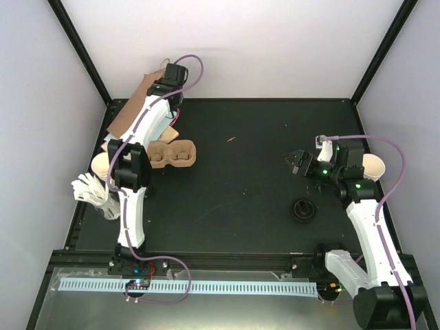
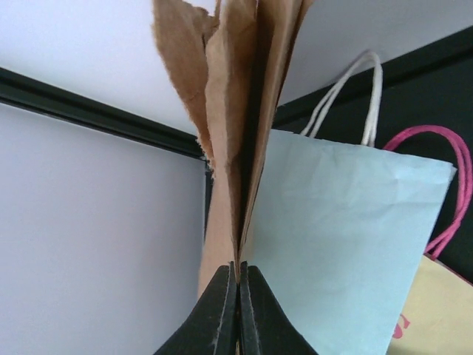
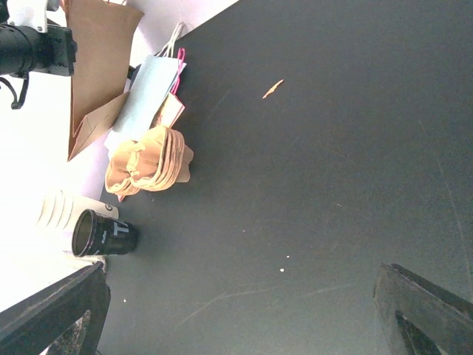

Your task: Pack the takeout coffee

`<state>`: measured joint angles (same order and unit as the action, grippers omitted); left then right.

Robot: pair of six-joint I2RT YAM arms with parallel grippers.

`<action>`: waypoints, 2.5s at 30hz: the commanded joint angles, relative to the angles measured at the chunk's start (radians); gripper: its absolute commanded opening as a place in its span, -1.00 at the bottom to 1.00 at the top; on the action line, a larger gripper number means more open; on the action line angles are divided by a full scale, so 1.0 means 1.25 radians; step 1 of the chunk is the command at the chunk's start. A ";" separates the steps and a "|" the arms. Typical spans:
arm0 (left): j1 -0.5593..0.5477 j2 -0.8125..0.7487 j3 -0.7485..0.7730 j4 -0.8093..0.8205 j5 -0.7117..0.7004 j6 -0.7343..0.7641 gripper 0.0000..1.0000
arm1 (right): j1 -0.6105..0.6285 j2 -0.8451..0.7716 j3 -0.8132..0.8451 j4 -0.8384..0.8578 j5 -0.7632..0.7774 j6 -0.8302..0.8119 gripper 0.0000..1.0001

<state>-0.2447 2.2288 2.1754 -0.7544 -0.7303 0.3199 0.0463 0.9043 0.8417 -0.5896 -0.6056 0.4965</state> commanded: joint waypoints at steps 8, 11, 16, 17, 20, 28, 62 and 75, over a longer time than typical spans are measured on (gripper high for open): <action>-0.013 -0.169 0.009 0.058 -0.121 0.059 -0.97 | 0.003 -0.010 0.031 0.002 -0.005 -0.005 1.00; -0.031 -0.221 0.009 0.072 -0.134 0.087 -0.97 | 0.003 -0.010 0.033 0.004 -0.010 -0.002 1.00; -0.078 -0.325 0.010 0.051 -0.102 0.058 -0.97 | 0.004 -0.009 0.054 -0.005 -0.017 0.003 1.00; -0.091 -0.344 0.010 0.039 -0.081 0.041 -0.97 | 0.005 -0.010 0.060 -0.007 -0.018 0.004 1.00; -0.152 -0.402 -0.006 0.017 -0.038 0.006 -0.97 | 0.004 -0.016 0.072 -0.011 -0.020 0.011 1.00; -0.309 -0.525 -0.031 -0.005 0.207 -0.157 -0.96 | 0.005 -0.019 0.089 -0.023 -0.013 0.012 1.00; -0.223 -0.905 -0.964 0.713 1.001 -0.755 -0.97 | 0.003 0.104 0.220 -0.218 0.192 0.036 1.00; -0.225 -0.916 -1.034 0.788 1.071 -0.723 -0.97 | 0.003 0.168 0.317 -0.287 0.205 -0.010 1.00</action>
<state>-0.5255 1.1069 0.8852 0.1589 0.5659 -0.6174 0.0463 1.1172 1.1828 -0.9218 -0.3595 0.4984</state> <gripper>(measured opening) 0.019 0.999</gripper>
